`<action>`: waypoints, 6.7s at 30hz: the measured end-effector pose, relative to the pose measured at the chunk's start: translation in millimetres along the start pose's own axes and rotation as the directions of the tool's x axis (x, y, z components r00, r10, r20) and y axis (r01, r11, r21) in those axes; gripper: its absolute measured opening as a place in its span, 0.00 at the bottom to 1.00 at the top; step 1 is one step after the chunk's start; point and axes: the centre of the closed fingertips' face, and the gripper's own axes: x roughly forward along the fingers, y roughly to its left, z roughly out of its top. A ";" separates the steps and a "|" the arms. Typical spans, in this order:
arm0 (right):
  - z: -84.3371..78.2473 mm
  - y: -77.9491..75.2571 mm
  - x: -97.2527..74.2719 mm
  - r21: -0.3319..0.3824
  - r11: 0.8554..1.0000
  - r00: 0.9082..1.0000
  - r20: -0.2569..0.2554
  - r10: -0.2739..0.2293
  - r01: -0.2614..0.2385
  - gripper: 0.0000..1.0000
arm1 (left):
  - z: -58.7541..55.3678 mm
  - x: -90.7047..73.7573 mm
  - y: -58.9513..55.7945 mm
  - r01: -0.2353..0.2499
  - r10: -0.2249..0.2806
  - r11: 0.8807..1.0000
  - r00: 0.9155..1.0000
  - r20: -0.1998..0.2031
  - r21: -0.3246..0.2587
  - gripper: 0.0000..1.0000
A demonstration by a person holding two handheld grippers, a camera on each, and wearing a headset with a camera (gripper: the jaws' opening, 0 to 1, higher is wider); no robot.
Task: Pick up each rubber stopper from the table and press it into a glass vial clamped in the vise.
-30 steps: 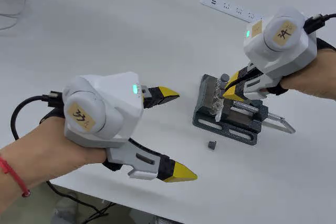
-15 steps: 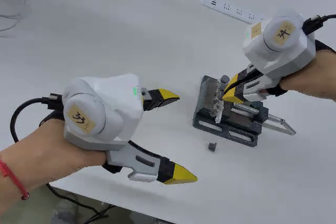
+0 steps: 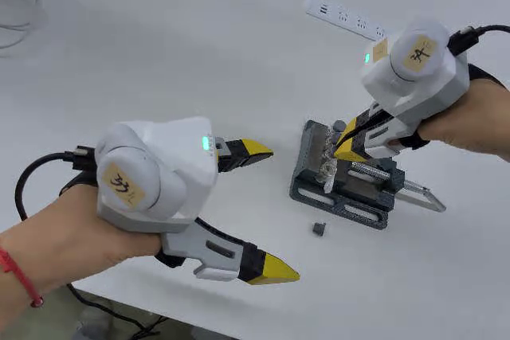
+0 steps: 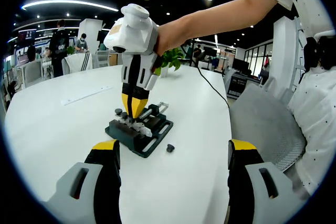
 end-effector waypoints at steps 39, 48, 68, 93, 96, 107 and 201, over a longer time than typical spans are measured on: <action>1.4 -0.2 4.8 -0.001 0.999 0.992 -0.113 0.052 -0.053 0.02 | 0.7 -1.0 2.6 -0.014 0.014 1.000 1.000 0.008 -0.004 0.83; 0.1 -1.4 6.0 -0.002 0.999 0.990 -0.130 0.052 -0.052 0.02 | 3.3 0.9 2.8 -0.011 0.011 1.000 1.000 0.005 0.008 0.83; 0.2 3.6 1.1 0.041 0.999 0.999 0.035 -0.025 0.023 0.02 | 3.6 -3.9 -6.6 0.003 -0.003 1.000 1.000 -0.028 0.027 0.83; -5.1 7.2 -24.8 0.129 0.987 0.979 0.169 -0.113 0.091 0.09 | 5.4 -4.0 -12.9 0.020 -0.017 0.999 0.999 -0.049 0.050 0.82; -7.6 10.9 -33.8 0.152 0.983 0.972 0.196 -0.133 0.104 0.11 | 6.1 -3.1 -13.2 0.022 -0.020 0.998 0.999 -0.050 0.054 0.81; -27.8 29.0 -60.9 0.242 0.961 0.933 0.295 -0.207 0.137 0.21 | 5.8 -0.4 -10.7 0.032 -0.026 0.996 0.997 -0.076 0.079 0.76; -165.8 144.7 -67.4 0.550 0.832 0.737 0.532 -0.416 0.073 0.80 | -82.3 107.8 5.0 0.276 -0.152 0.930 0.891 -0.428 0.244 0.05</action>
